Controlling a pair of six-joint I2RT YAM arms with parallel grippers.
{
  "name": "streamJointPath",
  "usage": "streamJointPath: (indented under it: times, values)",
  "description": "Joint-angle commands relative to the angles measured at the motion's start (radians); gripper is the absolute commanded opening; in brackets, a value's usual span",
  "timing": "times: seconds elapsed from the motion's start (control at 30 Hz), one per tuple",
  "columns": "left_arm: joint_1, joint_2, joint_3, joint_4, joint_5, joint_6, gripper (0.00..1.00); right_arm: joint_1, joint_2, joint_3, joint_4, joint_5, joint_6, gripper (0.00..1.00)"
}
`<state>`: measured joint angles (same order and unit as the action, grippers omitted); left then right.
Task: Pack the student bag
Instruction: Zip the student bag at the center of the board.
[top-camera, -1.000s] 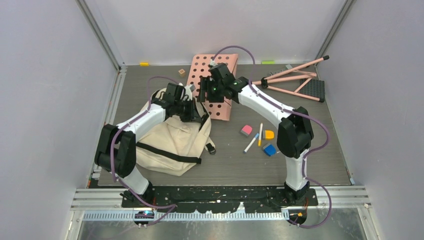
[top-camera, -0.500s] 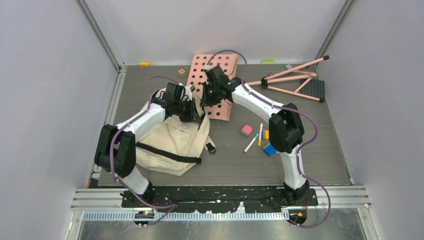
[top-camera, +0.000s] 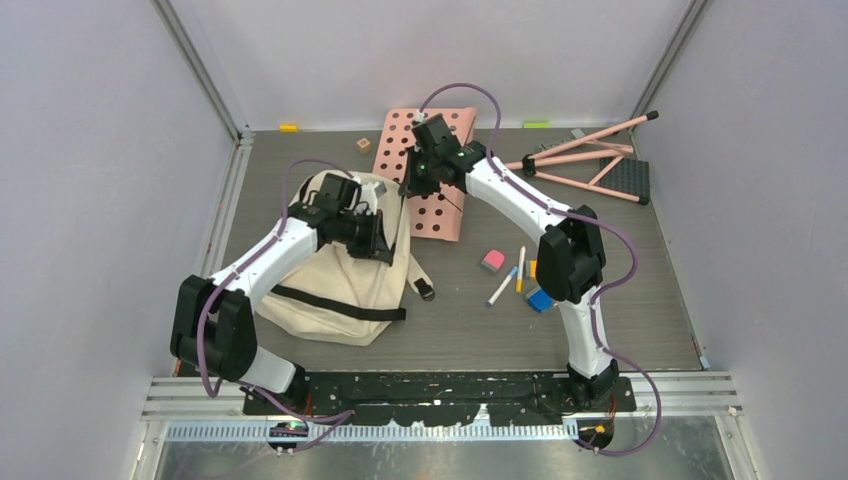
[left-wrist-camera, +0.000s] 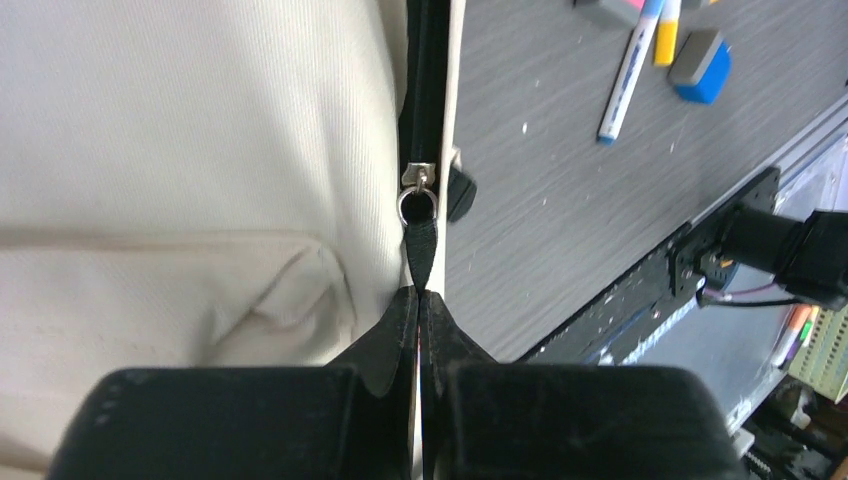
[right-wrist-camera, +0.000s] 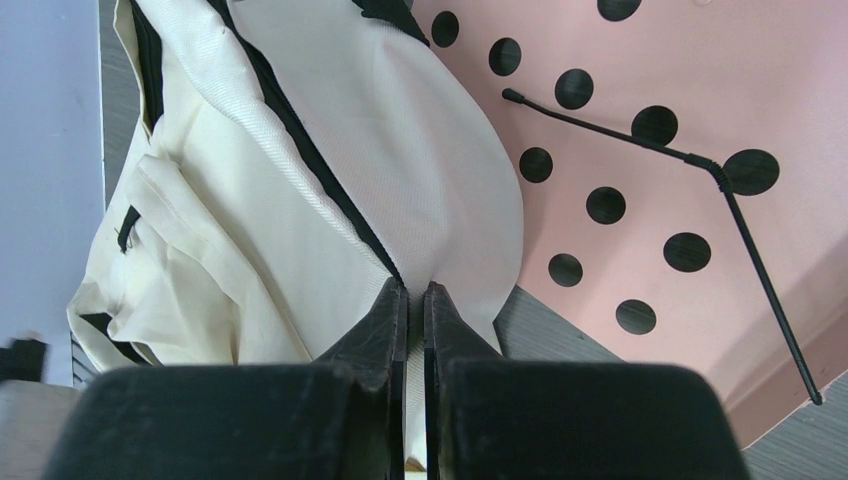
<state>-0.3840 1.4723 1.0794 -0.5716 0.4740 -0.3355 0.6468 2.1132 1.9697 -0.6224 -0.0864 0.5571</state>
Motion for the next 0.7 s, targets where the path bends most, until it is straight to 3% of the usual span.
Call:
streamJointPath:
  times: [0.0,0.3,0.47,0.5,0.57,0.67]
  values:
    - [-0.003,-0.042,-0.022,-0.169,0.038,0.056,0.0,-0.048,-0.014,0.111,0.108,0.129,0.021,0.0]
    - [-0.003,-0.066,-0.035,-0.228,0.016,0.058,0.0,-0.063,0.05,0.218,0.123,0.138,0.021,0.01]
    - [-0.003,-0.08,0.054,-0.206,-0.069,0.035,0.0,-0.062,0.052,0.207,0.187,0.085,-0.007,0.01]
    - [-0.003,-0.08,0.079,-0.2,-0.094,0.023,0.03,-0.06,0.052,0.205,0.198,0.07,-0.016,0.01]
    - [-0.001,-0.08,0.129,-0.191,-0.153,0.009,0.2,-0.059,0.06,0.211,0.227,0.072,-0.027,0.01]
    - [0.01,-0.08,0.185,-0.19,-0.294,0.028,0.56,-0.059,0.076,0.241,0.257,0.131,-0.044,0.01]
